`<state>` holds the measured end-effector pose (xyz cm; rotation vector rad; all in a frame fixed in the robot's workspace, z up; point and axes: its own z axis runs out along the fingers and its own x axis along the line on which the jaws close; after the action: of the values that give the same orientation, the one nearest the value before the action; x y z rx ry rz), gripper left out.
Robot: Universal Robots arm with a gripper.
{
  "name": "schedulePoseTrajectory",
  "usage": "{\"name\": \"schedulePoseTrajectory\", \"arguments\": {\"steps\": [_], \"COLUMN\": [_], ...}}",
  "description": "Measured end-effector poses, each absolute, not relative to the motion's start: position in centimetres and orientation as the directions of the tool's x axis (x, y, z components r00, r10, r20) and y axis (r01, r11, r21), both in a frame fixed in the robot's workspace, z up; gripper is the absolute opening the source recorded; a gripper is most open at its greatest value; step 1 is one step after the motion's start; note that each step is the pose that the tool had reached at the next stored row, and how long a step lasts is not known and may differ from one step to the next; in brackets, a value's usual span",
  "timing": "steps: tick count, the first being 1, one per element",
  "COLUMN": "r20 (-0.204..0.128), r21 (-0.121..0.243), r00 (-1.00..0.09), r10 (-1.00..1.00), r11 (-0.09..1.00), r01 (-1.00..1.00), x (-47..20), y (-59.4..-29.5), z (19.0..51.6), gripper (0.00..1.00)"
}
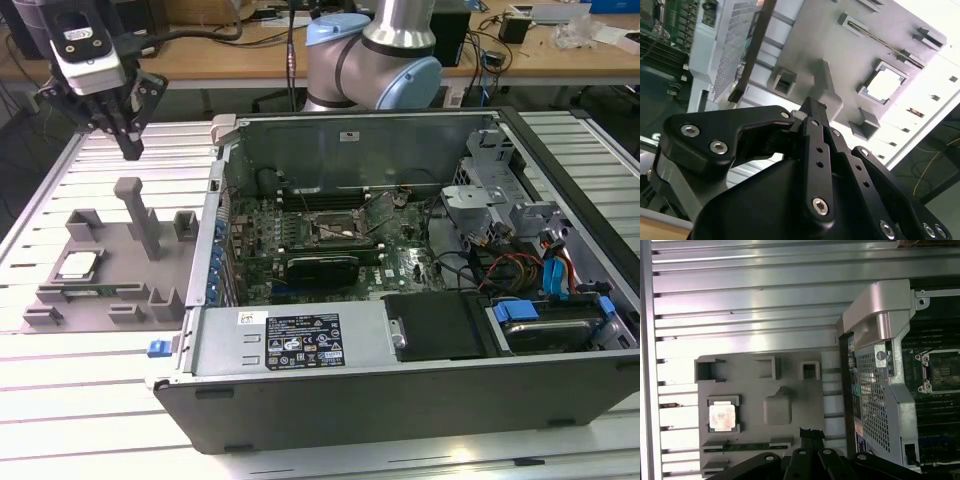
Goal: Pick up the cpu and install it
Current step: 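Reach for the cpu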
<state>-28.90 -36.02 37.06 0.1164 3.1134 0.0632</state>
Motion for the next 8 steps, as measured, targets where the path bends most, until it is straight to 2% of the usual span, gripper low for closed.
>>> {"name": "schedulePoseTrajectory", "arguments": {"steps": [8], "r20": [-0.024], "r21": [0.041], "r00": [-0.997], "r10": [0.075], "r11": [0.996], "r01": [0.074], "x": [-31.0], "y": [-36.0], "z": [36.4], "gripper": [0.11]}}
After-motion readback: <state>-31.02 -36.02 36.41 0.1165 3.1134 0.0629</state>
